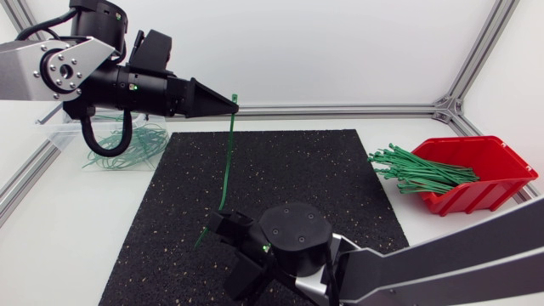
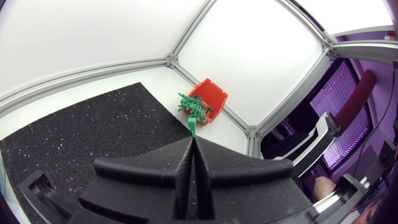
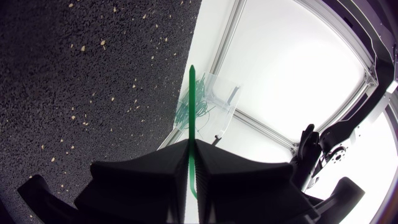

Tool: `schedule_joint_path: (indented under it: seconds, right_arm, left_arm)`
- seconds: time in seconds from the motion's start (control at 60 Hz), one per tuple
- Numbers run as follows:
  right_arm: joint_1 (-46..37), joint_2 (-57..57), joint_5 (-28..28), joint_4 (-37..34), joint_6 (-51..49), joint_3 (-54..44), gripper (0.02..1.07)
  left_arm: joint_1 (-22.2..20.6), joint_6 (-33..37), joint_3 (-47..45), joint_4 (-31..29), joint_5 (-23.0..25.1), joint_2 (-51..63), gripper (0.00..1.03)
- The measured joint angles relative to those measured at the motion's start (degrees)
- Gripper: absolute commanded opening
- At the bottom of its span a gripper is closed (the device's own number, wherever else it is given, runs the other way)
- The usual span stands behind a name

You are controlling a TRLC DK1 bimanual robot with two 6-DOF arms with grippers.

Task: Take a green cable tie from the red box, thread the tail through the head to close it, then place it in the transparent bin on the left.

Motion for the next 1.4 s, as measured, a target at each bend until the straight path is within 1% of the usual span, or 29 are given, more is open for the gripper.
schedule_joint_path:
  seconds: [0.15,0.2,0.267,0.4,0.767,0.917,1.4]
  right_arm:
    - [0.0,0.0,0.1,0.0,0.0,0.0,0.16]
    - [0.0,0.0,0.2,0.0,0.0,0.0,0.22]
    - [0.0,0.0,0.2,0.0,0.0,0.0,0.28]
    - [0.0,0.1,0.2,0.0,0.2,0.0,0.33]
    - [0.2,2.1,0.1,0.0,0.4,0.0,0.34]
    - [0.8,2.1,-0.2,0.1,0.3,-1.5,0.30]
    - [1.4,2.4,-0.3,0.2,0.3,-3.0,0.29]
  left_arm:
    - [0.0,0.0,0.0,0.0,0.0,0.0,0.03]
    - [0.0,0.0,0.0,0.0,0.0,0.0,0.03]
    - [-0.1,0.0,0.0,0.0,0.0,0.0,0.03]
    - [-0.3,0.0,0.0,0.0,0.0,0.0,0.03]
    - [-0.3,0.0,0.0,0.0,0.0,0.0,0.03]
    - [0.2,0.0,0.0,0.0,0.0,0.5,0.03]
    - [0.6,0.0,0.0,0.0,-0.1,2.0,0.03]
